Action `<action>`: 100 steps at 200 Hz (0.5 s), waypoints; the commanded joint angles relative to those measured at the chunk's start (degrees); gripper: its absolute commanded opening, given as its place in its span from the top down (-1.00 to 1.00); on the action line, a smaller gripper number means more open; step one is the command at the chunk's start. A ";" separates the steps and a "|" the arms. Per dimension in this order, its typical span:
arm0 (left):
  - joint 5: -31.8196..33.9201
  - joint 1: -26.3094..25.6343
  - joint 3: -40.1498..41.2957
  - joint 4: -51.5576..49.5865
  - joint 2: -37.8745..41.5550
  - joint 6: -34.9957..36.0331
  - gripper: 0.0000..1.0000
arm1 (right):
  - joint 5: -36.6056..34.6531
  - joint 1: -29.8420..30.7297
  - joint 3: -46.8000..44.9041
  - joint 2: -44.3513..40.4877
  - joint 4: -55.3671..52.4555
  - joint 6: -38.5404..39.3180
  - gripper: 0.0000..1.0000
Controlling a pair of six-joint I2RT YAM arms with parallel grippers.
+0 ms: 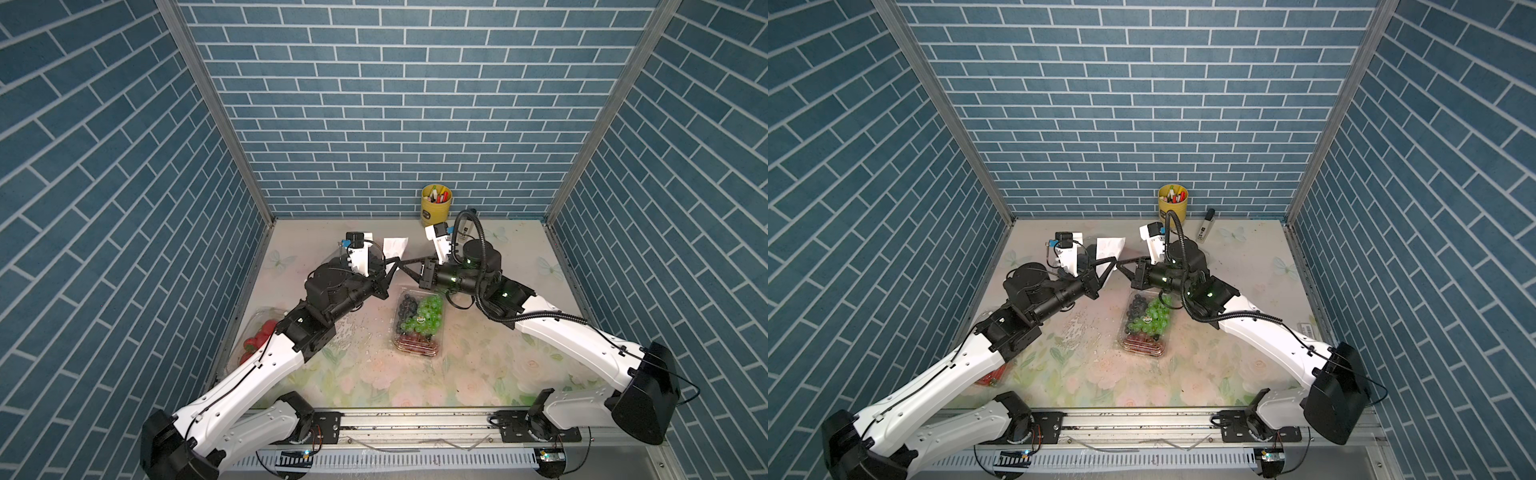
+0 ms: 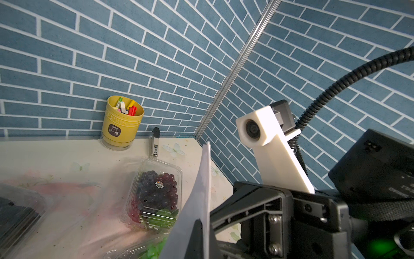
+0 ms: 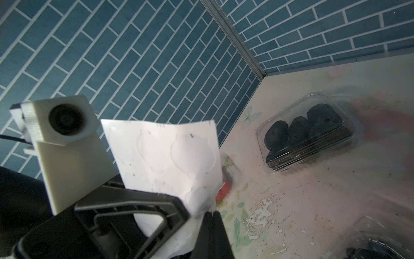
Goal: Label fruit boxes
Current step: Tear off the label from the label sticker.
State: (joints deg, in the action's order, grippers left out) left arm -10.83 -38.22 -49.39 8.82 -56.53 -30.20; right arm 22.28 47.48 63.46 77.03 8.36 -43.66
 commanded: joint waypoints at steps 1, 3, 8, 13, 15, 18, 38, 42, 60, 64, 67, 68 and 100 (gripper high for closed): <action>1.75 0.06 -1.93 -2.01 1.81 1.53 1.00 | -1.23 -0.36 -2.13 -0.63 -1.06 0.23 1.00; 1.81 0.14 -2.01 -2.13 1.92 1.61 1.00 | -1.27 -0.44 -2.25 -0.70 -1.09 0.24 1.00; 2.06 0.24 -2.19 -2.58 2.06 1.86 1.00 | -1.48 -0.48 -2.51 -0.87 -1.34 0.39 1.00; 2.34 0.33 -2.41 -3.02 2.17 2.10 1.00 | -1.75 -0.63 -2.69 -1.13 -1.53 0.57 1.00; 2.45 0.40 -2.45 -3.17 2.20 2.21 1.00 | -1.83 -0.68 -2.89 -1.24 -1.56 0.63 1.00; 2.52 0.46 -2.47 -3.38 2.32 2.29 1.00 | -1.93 -0.72 -3.09 -1.39 -1.66 0.67 1.00; 3.30 1.16 -2.93 -4.96 2.72 3.18 1.00 | -2.57 -1.11 -4.08 -2.64 -2.18 1.11 1.00; 3.90 1.26 -3.14 -5.52 2.86 3.64 1.00 | -2.74 -1.21 -4.20 -2.95 -2.41 1.25 1.00; 6.01 2.18 -4.11 -8.03 3.42 5.33 1.00 | -3.29 -1.79 -5.28 -4.39 -3.10 1.64 1.00; 6.21 2.47 -4.26 -8.41 3.44 5.67 1.00 | -3.30 -1.97 -5.64 -4.70 -3.05 1.71 1.00; 6.44 2.79 -4.37 -8.76 3.53 5.94 1.00 | -3.34 -2.08 -5.84 -4.96 -3.07 1.73 1.00; 6.57 2.92 -4.39 -8.83 3.53 6.03 1.00 | -3.36 -2.11 -5.87 -5.01 -3.08 1.78 1.00; 12.89 7.04 -5.85 -12.63 2.11 8.56 1.00 | -4.30 -3.45 -6.91 -7.17 -5.66 3.43 1.00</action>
State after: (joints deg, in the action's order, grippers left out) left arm -3.92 -34.13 -53.25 0.43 -53.74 -24.91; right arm 19.70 44.91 57.95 72.27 4.58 -43.00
